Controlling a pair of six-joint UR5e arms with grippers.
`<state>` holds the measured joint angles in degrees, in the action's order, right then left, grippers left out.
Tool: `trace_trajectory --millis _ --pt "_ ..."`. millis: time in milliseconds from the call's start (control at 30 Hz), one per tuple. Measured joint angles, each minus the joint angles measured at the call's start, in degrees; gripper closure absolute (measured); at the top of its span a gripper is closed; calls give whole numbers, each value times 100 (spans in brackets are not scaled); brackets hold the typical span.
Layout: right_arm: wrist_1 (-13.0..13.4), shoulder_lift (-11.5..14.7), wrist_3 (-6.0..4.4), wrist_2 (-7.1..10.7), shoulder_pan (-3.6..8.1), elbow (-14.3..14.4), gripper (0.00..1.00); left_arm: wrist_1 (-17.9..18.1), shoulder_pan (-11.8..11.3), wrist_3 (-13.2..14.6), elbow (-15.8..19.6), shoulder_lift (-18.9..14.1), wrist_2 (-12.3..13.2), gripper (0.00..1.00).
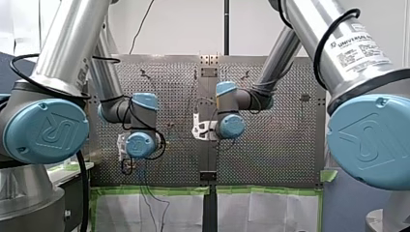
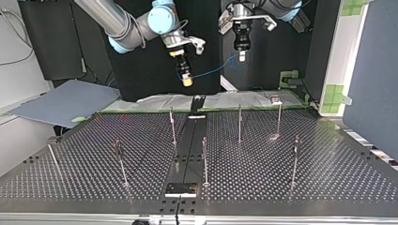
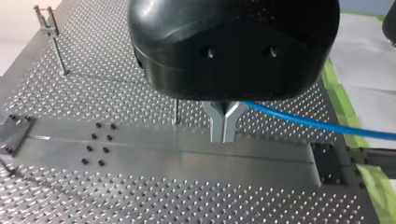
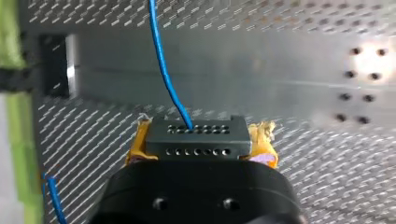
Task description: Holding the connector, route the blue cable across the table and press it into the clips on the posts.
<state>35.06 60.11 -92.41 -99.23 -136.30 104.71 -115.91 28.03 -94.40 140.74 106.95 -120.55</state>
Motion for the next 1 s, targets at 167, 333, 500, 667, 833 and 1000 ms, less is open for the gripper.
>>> trace_trajectory --millis 167,333,500,667,833,1000 --pt "-191 252 -28 182 -16 -187 100 -270 -30 -110 -58 -269 -47 100" --pt "-245 489 -33 221 -53 -252 100 -505 -83 -194 -179 -504 -59 100" --pt "-273 738 -33 227 -107 -290 100 -786 -134 -327 -378 -786 -202 100" --pt "-299 973 -64 260 -150 -375 100 -1036 -193 -380 -605 -1035 -396 100" --pt "-406 1180 -119 367 -186 -548 100 -1261 -277 -404 -780 -1262 -538 100" --pt "-561 1076 -169 479 -215 -768 100 -1502 -373 -411 -963 -1502 -605 100"
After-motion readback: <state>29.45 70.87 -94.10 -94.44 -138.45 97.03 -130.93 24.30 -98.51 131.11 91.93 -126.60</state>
